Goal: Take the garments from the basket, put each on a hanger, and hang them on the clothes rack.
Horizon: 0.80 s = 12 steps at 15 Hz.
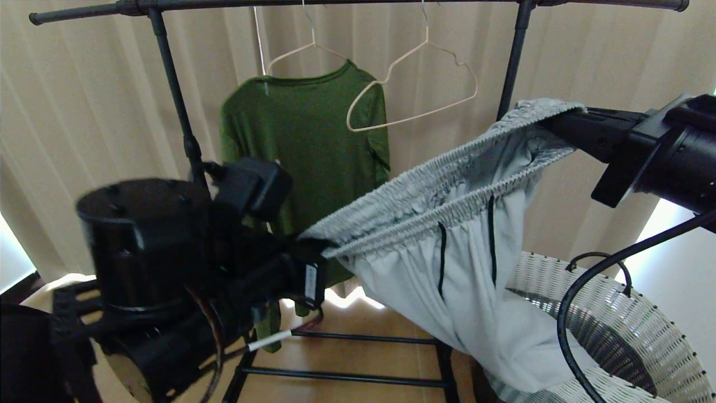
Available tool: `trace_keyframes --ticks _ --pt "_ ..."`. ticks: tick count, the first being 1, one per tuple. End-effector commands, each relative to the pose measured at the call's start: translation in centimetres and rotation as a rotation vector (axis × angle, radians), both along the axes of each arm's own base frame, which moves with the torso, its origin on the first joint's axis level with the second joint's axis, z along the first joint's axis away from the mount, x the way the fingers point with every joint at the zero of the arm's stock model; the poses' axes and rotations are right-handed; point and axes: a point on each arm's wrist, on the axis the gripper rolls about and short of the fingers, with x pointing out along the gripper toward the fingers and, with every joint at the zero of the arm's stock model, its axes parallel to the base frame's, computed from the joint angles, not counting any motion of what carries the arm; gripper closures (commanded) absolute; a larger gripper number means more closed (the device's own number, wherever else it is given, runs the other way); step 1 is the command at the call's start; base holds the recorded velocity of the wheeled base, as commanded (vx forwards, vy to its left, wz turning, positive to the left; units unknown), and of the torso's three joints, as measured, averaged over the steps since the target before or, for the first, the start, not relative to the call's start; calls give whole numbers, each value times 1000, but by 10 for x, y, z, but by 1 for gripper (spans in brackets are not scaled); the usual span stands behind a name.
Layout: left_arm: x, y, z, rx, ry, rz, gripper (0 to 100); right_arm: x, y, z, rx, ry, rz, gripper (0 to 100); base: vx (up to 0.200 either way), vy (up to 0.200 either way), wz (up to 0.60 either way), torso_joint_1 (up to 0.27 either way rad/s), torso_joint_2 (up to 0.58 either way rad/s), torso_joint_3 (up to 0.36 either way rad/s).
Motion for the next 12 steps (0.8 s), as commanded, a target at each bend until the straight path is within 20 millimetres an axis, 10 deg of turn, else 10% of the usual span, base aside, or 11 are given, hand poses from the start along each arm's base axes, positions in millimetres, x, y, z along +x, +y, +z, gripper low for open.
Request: trace_keyframes --ticks 1,6,12 --pt "1 36 83 -143 -175 103 100 -1 -9 6 19 -18 -33 100 0 0 0 0 0 0" --pt "18 28 156 -210 -281 119 100 6 -28 39 77 -118 -111 100 0 0 0 0 0 0" --pt "33 13 105 -80 -126 113 100 10 -29 4 20 -13 -107 100 0 0 0 0 0 0"
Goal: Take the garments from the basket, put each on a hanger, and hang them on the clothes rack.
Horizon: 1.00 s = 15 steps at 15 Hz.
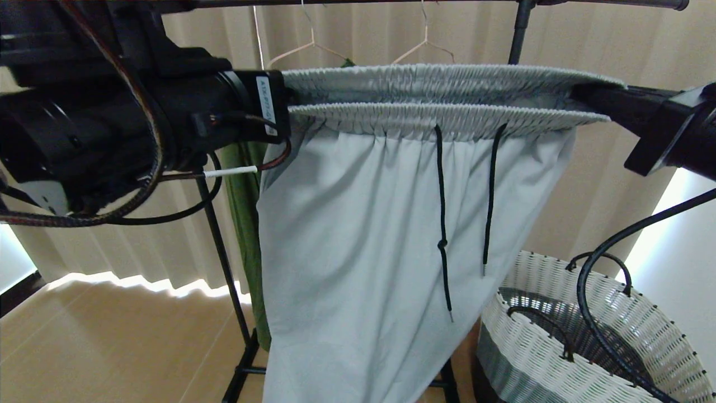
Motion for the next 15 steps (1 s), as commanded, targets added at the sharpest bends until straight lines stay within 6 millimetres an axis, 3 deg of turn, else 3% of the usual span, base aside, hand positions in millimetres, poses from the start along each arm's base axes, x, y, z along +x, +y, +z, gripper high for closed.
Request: trace_keyframes --ticks 1,12,15 --pt "4 -4 -11 20 26 -2 100 1 0 -6 -9 16 0 100 0 0 0 0 0 0" --pt "-6 -17 -16 32 39 -57 100 4 -11 -9 -12 26 -57 100 0 0 0 0 0 0" --pt "15 -32 -34 65 75 -39 100 -12 -20 -9 -12 14 -67 100 0 0 0 0 0 0"
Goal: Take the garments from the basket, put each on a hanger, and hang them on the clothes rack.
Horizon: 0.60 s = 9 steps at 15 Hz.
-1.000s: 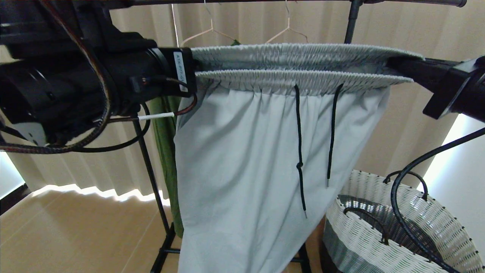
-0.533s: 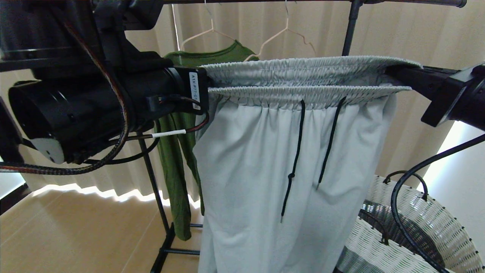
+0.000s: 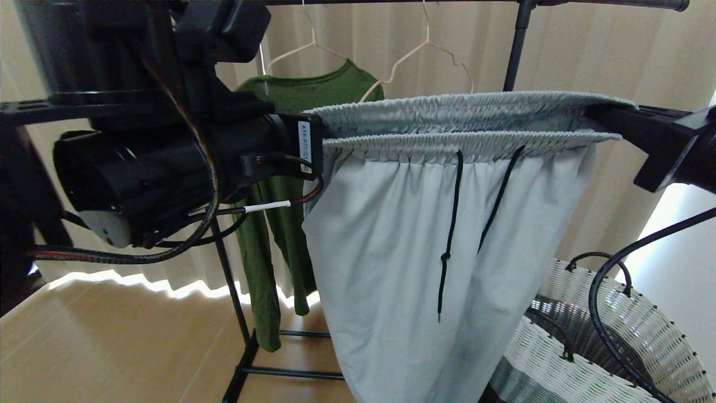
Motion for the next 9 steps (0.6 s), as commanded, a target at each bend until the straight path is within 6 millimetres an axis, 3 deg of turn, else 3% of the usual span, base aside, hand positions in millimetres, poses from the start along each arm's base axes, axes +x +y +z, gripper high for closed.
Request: trace_keyframes --ticks 1,5,9 --pt "20 -15 -13 15 11 25 100 -18 -8 2 5 -23 0 100 0 0 0 0 0 0" --pt "57 -33 -19 17 -6 186 100 -52 -18 3 -10 10 72 100 0 0 0 0 0 0" --pt "73 -38 -22 9 -8 208 100 -84 -27 0 -39 57 258 100 0 0 0 0 0 0"
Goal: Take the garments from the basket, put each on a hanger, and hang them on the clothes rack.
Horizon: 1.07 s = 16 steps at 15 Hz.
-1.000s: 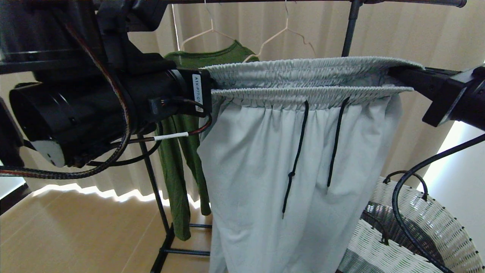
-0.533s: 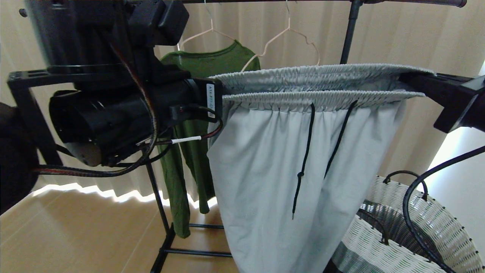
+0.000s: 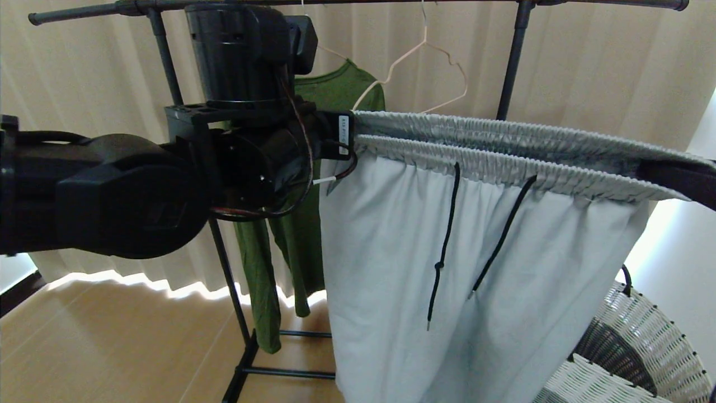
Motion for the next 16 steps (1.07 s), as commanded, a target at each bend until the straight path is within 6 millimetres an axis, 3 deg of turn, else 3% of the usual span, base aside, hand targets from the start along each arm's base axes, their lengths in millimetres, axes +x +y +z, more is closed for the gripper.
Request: trace_keyframes --ticks 1,5,8,11,16 --pt "9 -5 -9 13 17 6 100 -16 -7 6 24 -47 15 100 0 0 0 0 0 0" --pt "8 -4 -12 17 26 8 100 -1 -1 -2 0 7 -7 100 0 0 0 0 0 0" --pt "-7 8 -5 16 24 -9 100 44 4 -10 -11 25 -149 100 0 0 0 0 0 0" --pt "-40 32 17 -18 -11 -116 100 95 11 -16 24 -55 -235 100 0 0 0 0 0 0" --pt "-114 79 33 -16 25 -535 100 142 28 -23 89 -144 -225 100 0 0 0 0 0 0"
